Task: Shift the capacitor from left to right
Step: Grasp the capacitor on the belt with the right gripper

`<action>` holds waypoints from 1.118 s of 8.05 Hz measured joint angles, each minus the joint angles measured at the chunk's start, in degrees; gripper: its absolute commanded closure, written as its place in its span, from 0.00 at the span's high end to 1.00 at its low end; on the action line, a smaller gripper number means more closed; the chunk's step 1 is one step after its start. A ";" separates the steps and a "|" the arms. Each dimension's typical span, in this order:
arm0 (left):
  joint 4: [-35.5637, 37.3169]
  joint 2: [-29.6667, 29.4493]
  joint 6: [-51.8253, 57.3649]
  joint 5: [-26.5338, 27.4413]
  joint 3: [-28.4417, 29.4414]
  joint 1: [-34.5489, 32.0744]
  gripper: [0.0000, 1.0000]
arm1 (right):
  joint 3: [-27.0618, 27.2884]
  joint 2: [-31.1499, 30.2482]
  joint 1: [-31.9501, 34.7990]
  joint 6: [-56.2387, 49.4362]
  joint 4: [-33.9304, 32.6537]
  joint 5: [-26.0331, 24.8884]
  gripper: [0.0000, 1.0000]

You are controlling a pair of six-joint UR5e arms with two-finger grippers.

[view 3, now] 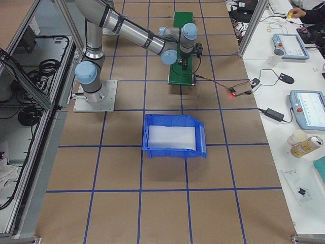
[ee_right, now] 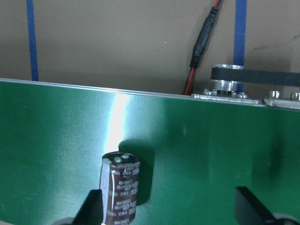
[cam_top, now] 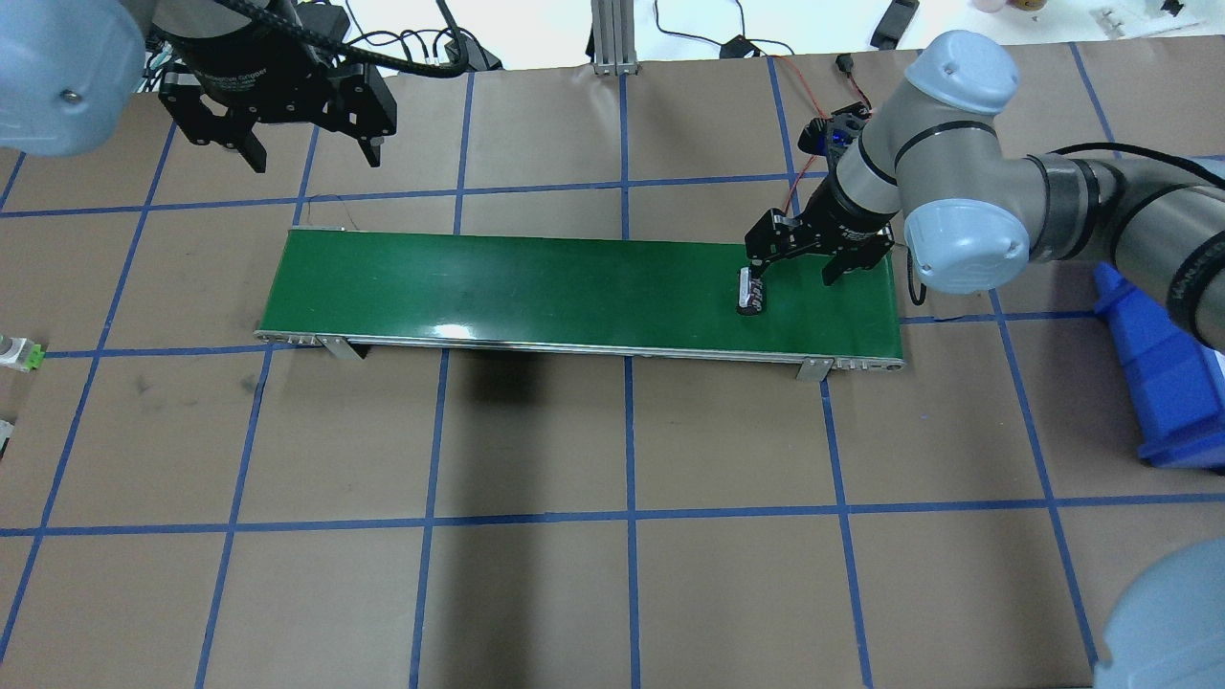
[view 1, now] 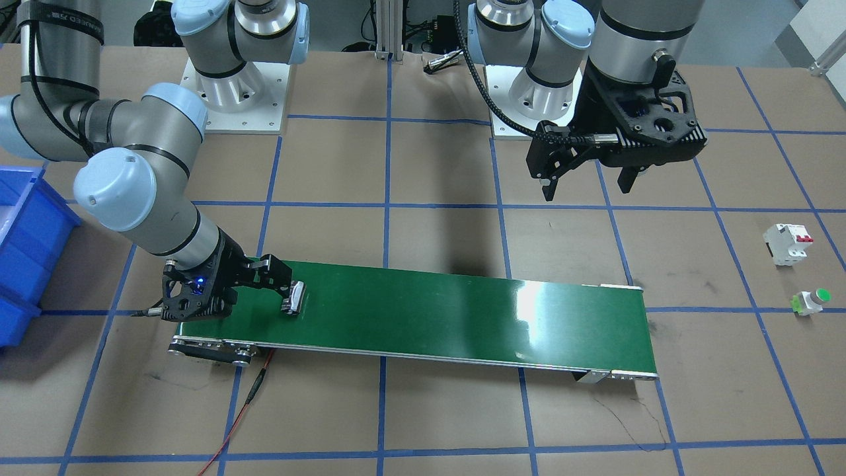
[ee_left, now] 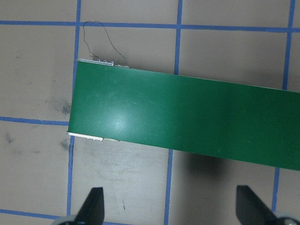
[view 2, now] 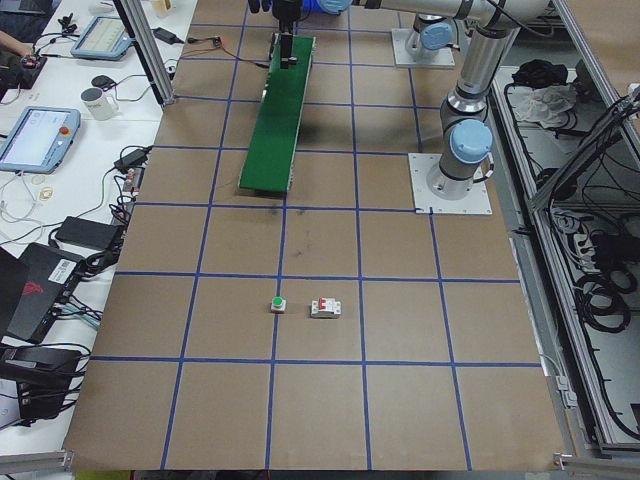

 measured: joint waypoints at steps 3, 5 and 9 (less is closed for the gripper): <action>-0.03 -0.04 0.08 0.02 0.05 0.07 1.00 | 0.00 0.95 0.02 -0.05 0.01 -1.58 0.47; -0.04 -0.03 0.21 0.06 0.01 0.08 1.00 | 0.00 1.41 0.02 -0.09 0.21 -3.86 0.28; -0.20 0.33 0.51 0.08 -0.08 0.13 1.00 | -1.23 1.38 -0.03 -0.48 1.61 -8.60 0.14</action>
